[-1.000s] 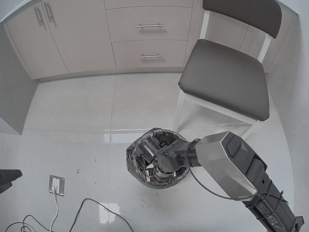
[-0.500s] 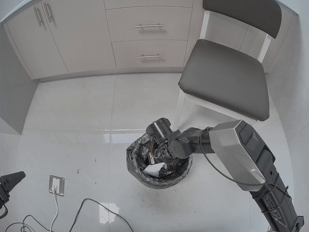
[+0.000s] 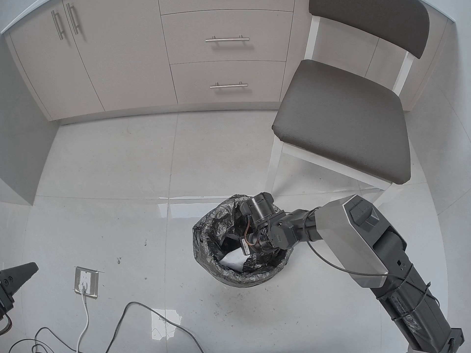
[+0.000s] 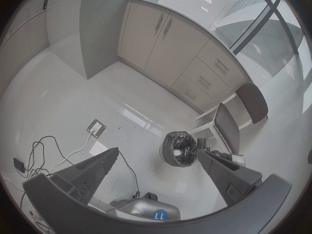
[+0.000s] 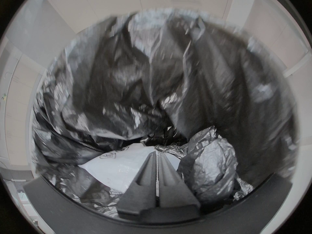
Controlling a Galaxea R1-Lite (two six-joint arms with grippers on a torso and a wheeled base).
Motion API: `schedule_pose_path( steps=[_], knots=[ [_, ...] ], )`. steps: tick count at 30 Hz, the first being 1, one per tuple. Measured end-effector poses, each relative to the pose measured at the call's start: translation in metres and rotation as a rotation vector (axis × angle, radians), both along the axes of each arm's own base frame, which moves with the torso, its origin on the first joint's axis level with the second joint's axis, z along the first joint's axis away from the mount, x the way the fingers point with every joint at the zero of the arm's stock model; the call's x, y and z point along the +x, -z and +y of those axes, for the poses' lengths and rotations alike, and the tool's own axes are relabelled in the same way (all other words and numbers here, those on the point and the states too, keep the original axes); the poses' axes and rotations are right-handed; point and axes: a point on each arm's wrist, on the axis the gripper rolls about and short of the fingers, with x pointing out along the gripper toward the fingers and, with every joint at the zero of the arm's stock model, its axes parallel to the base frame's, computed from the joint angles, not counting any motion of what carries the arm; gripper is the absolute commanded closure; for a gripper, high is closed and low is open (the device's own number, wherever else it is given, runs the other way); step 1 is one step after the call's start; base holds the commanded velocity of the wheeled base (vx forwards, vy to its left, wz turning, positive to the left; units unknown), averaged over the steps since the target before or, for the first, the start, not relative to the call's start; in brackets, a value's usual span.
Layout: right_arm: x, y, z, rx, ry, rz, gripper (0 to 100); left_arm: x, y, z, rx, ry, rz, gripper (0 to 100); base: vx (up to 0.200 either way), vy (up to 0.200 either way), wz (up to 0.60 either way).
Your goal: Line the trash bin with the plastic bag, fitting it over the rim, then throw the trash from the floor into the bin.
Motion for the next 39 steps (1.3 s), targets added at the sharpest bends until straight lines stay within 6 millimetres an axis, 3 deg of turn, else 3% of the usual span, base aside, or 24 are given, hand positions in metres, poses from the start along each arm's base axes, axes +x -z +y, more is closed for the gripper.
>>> schedule_pose_path(
  steps=[9, 17, 20, 28, 34, 39],
  knots=[
    [-0.002, 0.036, -0.004, -0.035, 0.0, 0.052, 100, -0.001, 0.001, 0.0, -0.002, 0.001, -0.004, 0, 0.0, 0.0, 0.0],
    [-0.001, 0.028, -0.004, -0.03, 0.005, 0.043, 100, -0.004, -0.001, 0.001, 0.004, -0.012, -0.023, 0, 0.0, 0.0, 0.0],
    [-0.001, 0.001, 0.0, -0.003, 0.004, 0.008, 100, -0.007, -0.002, 0.002, 0.007, -0.019, -0.043, 0, 0.0, 0.0, 0.0],
    [-0.021, -0.119, 0.002, 0.086, 0.022, -0.057, 100, -0.026, -0.005, 0.006, 0.085, -0.066, -0.159, 0, 0.0, 0.0, 0.0],
    [-0.055, -0.195, -0.022, 0.067, 0.044, 0.005, 100, -0.043, 0.001, 0.01, 0.171, -0.146, -0.236, 0, 0.0, 0.0, 0.0],
    [-0.077, -0.249, -0.048, 0.088, 0.074, -0.012, 100, -0.057, 0.018, 0.009, 0.256, -0.211, -0.271, 0, 0.0, 0.0, 0.0]
  ],
)
